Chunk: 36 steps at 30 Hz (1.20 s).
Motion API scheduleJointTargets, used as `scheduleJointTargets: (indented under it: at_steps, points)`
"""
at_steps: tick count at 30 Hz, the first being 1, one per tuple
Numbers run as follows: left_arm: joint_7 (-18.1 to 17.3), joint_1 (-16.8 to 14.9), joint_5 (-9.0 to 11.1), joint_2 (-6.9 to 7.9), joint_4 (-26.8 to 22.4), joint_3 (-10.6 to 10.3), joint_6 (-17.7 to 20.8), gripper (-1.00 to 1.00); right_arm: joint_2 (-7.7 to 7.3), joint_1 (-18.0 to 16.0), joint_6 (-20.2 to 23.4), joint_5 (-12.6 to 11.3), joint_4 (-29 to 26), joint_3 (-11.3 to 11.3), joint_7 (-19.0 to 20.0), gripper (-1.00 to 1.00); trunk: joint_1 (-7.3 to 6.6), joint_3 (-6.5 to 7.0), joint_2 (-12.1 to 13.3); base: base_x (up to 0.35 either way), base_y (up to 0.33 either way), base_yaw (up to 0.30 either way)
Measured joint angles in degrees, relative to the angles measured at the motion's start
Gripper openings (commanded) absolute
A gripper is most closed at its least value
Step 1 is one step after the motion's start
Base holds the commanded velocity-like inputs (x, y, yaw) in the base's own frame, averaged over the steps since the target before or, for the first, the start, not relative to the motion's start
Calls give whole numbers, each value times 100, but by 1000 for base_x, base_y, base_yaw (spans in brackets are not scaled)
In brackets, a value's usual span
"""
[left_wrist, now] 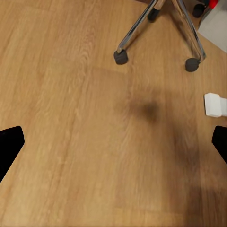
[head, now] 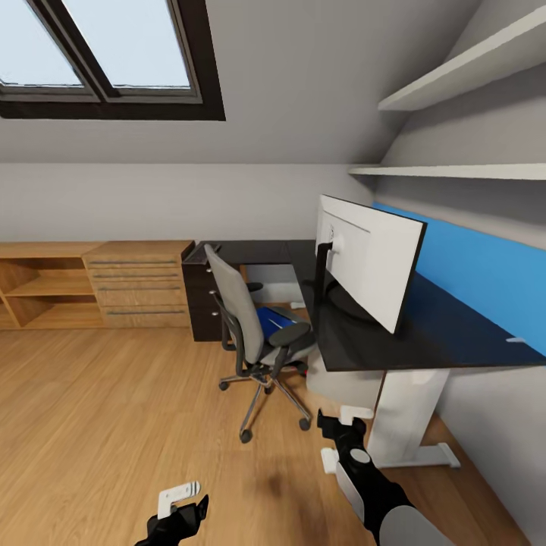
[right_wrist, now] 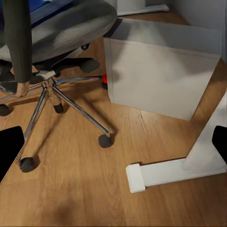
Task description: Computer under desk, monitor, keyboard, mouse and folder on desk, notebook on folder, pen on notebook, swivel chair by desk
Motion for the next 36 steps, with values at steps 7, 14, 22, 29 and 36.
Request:
scheduleJointTargets:
  at_steps: [7, 14, 22, 29, 36]
  points:
    - [13, 0, 0, 3, 15, 0, -3, 100, -14, 0, -324, 10, 12, -10, -1, 100, 154, -126, -281, 0, 0, 0]
    - [20, 0, -3, 1, 40, -1, -5, 100, -9, 0, -398, 51, 14, 90, 19, 100, 308, -251, -562, 0, 0, 0]
    - [25, 0, -11, 7, 102, -1, -6, 100, -21, 2, -571, 64, 20, 237, 35, 100, 483, -395, -883, 0, 0, 0]
    - [33, 0, -13, 2, 122, -1, -6, 100, -23, 6, -702, 69, 22, 254, 37, 100, 637, -521, -1163, 0, 0, 0]
    - [45, 0, -13, -1, 179, 0, -6, 100, -28, 5, -721, 65, 19, 251, 37, 100, 791, -646, -1444, 0, 0, 0]
